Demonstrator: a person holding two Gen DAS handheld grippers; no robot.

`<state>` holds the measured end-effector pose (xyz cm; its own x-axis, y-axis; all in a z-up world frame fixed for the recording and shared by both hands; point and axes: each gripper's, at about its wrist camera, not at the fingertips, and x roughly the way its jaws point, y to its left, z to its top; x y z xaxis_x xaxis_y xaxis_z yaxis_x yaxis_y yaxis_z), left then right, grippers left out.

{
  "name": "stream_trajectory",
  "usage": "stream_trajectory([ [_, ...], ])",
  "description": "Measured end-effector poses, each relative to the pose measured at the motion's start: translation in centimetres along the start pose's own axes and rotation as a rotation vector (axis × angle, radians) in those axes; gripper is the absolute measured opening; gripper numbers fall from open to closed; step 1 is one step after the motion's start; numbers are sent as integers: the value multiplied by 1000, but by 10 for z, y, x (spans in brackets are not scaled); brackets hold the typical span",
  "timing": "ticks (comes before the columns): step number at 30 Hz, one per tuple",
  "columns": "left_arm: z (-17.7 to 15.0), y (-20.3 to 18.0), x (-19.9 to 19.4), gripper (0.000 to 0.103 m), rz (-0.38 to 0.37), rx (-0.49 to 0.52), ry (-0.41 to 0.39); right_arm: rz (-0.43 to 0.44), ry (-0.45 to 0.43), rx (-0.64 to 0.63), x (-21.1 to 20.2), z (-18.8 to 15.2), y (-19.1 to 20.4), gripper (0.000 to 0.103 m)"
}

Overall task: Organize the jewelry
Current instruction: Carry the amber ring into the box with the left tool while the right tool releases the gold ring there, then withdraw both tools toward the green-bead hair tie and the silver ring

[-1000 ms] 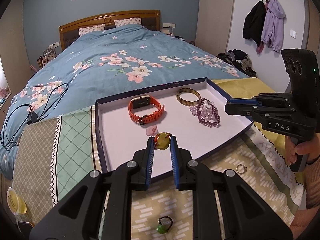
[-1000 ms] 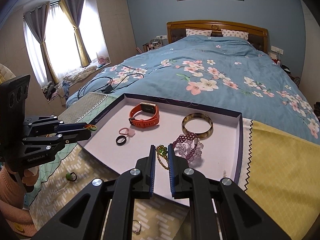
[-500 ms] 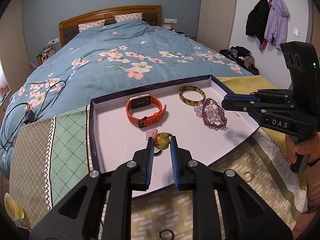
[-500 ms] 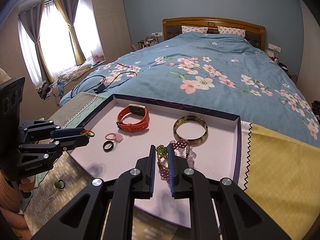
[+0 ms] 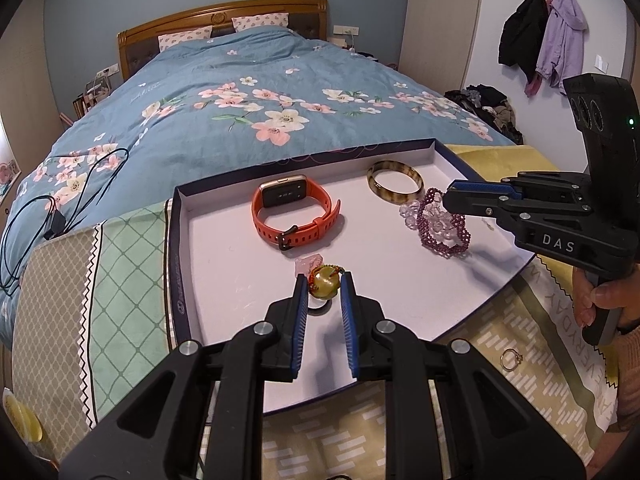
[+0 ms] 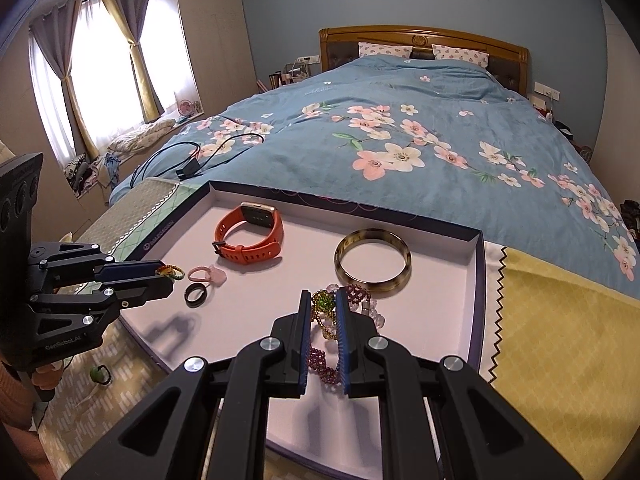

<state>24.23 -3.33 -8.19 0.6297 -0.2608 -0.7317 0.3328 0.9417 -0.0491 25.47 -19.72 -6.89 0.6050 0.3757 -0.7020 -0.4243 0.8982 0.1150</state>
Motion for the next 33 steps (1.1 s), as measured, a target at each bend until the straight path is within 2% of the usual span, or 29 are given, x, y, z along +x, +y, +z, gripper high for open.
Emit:
stream_trajectory([
  [17,3,3,25,17,12,-7,51,-37,36,28,18,-1,-10,12],
  [20,3,4,26,17,12,-11,53,-40,23,40,15,-1,-12,17],
  [27,4,6,12,23,13,-19,12,-38,-10,61,2,0,-15,18],
  [33,-1,9,-26,32,26,-13,-70,-19,-39,68,-17,-3,-12,26],
])
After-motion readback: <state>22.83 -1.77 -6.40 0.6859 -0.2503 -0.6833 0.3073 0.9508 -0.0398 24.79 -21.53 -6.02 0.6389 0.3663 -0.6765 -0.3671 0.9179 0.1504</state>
